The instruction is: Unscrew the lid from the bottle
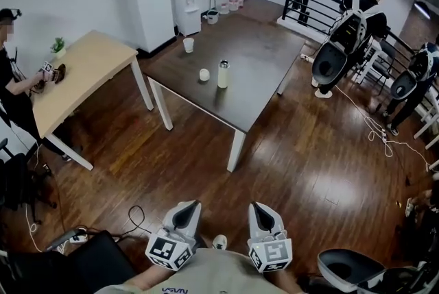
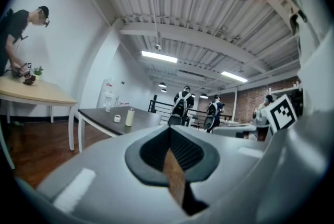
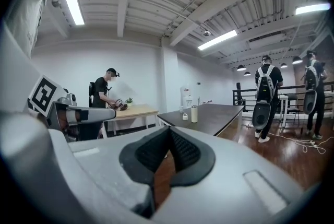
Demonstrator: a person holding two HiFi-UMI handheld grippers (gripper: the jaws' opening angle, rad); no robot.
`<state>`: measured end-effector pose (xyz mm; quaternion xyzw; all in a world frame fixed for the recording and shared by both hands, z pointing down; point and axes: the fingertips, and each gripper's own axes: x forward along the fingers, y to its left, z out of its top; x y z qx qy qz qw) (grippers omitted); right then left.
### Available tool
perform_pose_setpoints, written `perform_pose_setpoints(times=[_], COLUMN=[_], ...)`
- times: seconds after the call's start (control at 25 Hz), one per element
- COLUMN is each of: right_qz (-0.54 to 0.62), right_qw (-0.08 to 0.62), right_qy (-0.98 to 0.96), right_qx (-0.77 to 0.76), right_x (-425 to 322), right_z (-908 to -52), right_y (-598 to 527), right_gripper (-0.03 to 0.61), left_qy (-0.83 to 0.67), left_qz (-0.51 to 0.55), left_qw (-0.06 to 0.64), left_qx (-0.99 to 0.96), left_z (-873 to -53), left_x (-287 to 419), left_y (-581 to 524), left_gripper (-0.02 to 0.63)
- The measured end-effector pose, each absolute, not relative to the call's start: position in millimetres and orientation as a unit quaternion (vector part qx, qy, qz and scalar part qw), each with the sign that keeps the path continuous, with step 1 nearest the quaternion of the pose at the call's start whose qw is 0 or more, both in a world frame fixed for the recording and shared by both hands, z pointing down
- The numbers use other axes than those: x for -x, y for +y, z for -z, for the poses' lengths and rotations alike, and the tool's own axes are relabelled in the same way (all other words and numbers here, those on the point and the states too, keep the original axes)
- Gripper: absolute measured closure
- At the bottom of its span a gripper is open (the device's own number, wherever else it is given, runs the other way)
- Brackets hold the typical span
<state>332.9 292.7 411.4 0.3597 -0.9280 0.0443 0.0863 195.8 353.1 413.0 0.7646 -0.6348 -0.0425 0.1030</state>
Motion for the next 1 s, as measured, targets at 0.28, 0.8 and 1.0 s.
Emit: perform_pose_setpoints(times=[0.28,0.8,1.0], right_qz=[-0.044,-0.044,-0.043], right_qw=[0.088,0.087,0.09], right_qy=[-0.927,-0.93,-0.931], right_qx=[-0.361,-0.355,-0.351], right_x=[-338,-330,-321], right_z=[-409,-406,-408], right_y=[293,287,288], right_gripper=[0.581,0.58,0.581], left_qy=[-0.631,-0.627,-0.622], left_qz=[0.039,0.036,0.035], left_qw=[0.098,0.098,0.102], left_qx=[-0.769,-0.772,-0.776], left_z=[-406,-402,-404], left_x=[-204,-200,-195], left_y=[353,346,345], left_gripper=[0.612,0.612,0.612])
